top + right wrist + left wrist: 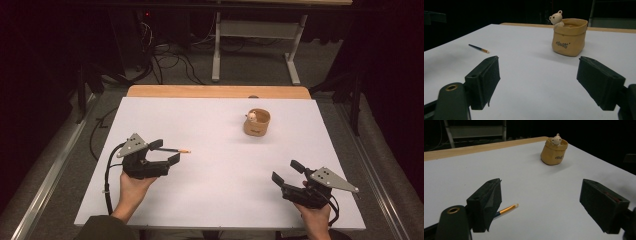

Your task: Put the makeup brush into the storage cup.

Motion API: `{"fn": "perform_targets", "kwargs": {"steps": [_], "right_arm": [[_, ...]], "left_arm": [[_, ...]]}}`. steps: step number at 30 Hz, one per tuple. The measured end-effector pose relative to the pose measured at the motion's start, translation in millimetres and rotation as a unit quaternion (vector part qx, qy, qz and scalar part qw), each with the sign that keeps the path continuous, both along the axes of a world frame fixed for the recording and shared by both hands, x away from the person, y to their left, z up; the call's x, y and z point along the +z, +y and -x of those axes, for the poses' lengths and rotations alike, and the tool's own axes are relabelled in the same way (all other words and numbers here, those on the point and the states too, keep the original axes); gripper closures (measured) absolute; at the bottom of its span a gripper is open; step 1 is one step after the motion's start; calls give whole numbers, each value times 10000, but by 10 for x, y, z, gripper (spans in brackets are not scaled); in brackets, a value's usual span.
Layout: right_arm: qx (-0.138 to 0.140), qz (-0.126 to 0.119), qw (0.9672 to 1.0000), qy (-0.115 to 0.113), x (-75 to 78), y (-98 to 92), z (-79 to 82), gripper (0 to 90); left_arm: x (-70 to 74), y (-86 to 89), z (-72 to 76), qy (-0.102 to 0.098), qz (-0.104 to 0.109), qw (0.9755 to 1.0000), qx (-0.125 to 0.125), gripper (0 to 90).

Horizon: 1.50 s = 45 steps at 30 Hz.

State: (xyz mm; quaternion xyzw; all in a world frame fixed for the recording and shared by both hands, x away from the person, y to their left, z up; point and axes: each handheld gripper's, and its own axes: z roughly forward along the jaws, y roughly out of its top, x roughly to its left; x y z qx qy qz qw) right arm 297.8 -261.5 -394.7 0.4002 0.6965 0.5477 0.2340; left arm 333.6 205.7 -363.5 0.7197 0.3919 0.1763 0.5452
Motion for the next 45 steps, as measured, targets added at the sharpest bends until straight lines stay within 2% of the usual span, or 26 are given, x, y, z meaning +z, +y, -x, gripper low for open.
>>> {"fn": "perform_targets", "kwargs": {"steps": [21,38,45], "right_arm": [[10,-2,10000,-7,-2,1,-5,204],[5,-8,10000,6,-1,1,-3,204],[-1,-11,10000,4,0,0,-3,204]], "left_arm": [[-7,-35,-180,-43,-88,9999,128,178],[23,-60,-298,-74,-95,9998,141,181],[58,-68,-358,-52,-20,9999,139,181]]}}
